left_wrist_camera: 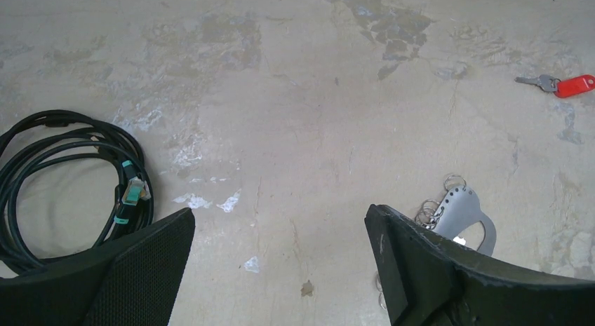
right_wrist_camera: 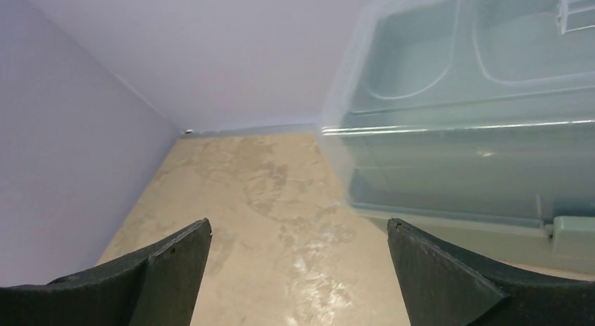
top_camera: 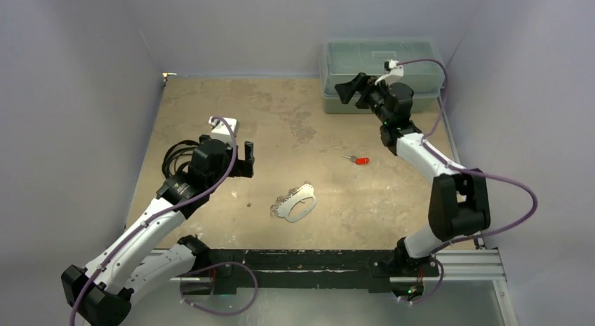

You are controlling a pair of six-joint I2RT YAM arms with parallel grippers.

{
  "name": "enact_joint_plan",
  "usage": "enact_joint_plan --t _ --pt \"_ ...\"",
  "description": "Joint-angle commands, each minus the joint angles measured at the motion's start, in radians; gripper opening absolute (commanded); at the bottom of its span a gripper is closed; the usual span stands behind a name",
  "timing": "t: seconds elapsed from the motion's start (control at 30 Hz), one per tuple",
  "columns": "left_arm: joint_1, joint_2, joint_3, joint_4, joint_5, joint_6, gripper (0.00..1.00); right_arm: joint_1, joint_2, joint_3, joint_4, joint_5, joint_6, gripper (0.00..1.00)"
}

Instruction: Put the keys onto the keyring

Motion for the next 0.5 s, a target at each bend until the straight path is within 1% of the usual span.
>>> enact_joint_plan --t 0.0,0.17,0.23,0.27,0.33,0.4,0.47 --pt "0.006 -0.017 0.0 0.033 0.009 0.01 0.93 0.02 -0.137 -0.098 -0.054 -0.095 -0.005 0.99" --pt "0.009 -0.014 0.005 0.029 0.016 0.011 0.93 0.09 -0.273 -0.155 -0.204 -0.119 -0.074 0.99" --pt "0.008 -0.022 0.004 0.03 0.015 0.01 0.93 0.106 -0.324 -0.192 -0.215 -0.159 -0.084 0.99" --pt "0.008 -0.025 0.003 0.033 0.016 0.011 0.93 0.113 -0.357 -0.219 -0.215 -0.203 -0.097 0.99" --pt "0.009 -0.027 0.001 0.033 0.018 0.011 0.93 0.133 -0.395 -0.233 -0.259 -0.234 -0.137 0.99" --pt "0.01 -0.022 0.003 0.034 0.022 0.011 0.93 0.17 -0.42 -0.223 -0.345 -0.217 -0.174 0.97" --pt "0.009 -0.017 0.004 0.031 0.023 0.01 0.93 0.22 -0.433 -0.217 -0.429 -0.179 -0.199 0.93"
